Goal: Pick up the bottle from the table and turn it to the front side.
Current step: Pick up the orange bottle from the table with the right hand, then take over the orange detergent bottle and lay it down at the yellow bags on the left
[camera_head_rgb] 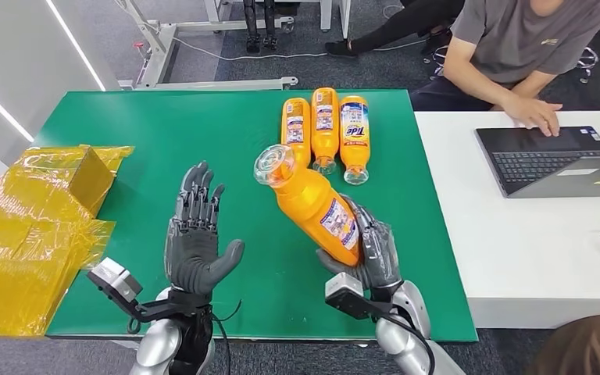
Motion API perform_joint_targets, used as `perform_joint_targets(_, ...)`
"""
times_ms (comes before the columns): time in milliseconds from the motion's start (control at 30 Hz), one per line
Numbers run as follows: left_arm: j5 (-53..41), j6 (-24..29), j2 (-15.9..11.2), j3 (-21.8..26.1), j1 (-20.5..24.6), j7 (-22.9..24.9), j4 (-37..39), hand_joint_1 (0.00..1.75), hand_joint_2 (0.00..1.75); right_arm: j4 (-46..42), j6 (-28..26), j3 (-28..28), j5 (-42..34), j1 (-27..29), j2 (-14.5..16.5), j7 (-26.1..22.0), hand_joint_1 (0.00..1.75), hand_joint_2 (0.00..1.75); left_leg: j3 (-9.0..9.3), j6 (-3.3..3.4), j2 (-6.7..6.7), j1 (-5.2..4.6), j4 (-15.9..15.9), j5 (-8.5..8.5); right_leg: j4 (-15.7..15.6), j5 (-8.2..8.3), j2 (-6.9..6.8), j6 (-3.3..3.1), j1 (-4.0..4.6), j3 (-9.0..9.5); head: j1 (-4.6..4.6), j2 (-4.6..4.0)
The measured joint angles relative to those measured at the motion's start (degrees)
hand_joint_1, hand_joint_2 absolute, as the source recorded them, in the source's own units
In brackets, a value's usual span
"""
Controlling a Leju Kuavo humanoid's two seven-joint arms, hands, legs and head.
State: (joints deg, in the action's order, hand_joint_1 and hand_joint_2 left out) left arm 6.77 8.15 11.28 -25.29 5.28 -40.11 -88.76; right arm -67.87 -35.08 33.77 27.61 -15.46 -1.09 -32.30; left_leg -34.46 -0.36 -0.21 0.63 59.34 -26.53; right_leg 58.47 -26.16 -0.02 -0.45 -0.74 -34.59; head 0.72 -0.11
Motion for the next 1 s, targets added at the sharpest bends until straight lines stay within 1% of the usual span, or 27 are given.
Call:
perform_joint_targets(33,0.15,-0.49,0.04,-0.54,0.31,-0.01,0.21,0.0,1.75,0.58,1.18,0.92,-1.68,-0.82,0.14,0.28,1.75,1.75,0.0,0.0,0.0,0.0,0.0,0.0,0.0,0.0,0.0,-0.01,0.0,0.0,0.0,0.0)
perform_joint_targets(267,0.69,1.16,0.1,-1.45,1.87,0.01,0.51,0.0,1.75,6.12,6.07,4.89,-4.05,-6.83,1.62,0.09,1.75,1.75,0.0,0.0,0.01,0.02,0.0,0.01,0.04,0.0,0.02,-0.01,0.01,-0.01,0.0,0.0)
perform_joint_targets(533,1.85,1.43,0.08,-1.31,3.36,-0.09,1.01,0.0,1.75,10.99,7.89,8.65,-2.5,-13.03,4.4,-1.95,1.75,1.75,-0.01,-0.01,0.0,0.01,0.0,0.03,0.06,0.0,0.01,-0.01,0.01,-0.01,0.0,0.0)
perform_joint_targets(667,2.22,0.93,0.09,-1.09,3.88,-0.13,1.62,0.0,1.75,12.72,9.74,10.46,-1.32,-15.57,5.69,-2.32,1.75,1.75,-0.01,-0.01,0.01,0.01,0.0,0.03,0.05,0.0,0.02,-0.01,0.0,-0.02,-0.01,0.0)
perform_joint_targets(833,2.33,0.53,0.08,-0.57,4.09,-0.13,2.45,0.0,1.75,15.28,14.03,12.27,-1.0,-17.67,6.87,-0.64,1.75,1.75,-0.01,-0.01,-0.02,0.01,0.0,0.03,0.05,0.0,-0.01,-0.01,0.01,-0.02,0.0,0.0)
perform_joint_targets(1000,2.33,0.03,0.05,0.04,4.04,-0.13,3.19,0.0,1.75,17.64,16.95,13.18,-0.73,-19.21,7.3,0.68,1.75,1.75,-0.01,-0.01,-0.01,0.01,0.01,0.03,0.05,0.0,0.01,-0.01,0.01,-0.02,0.0,0.0)
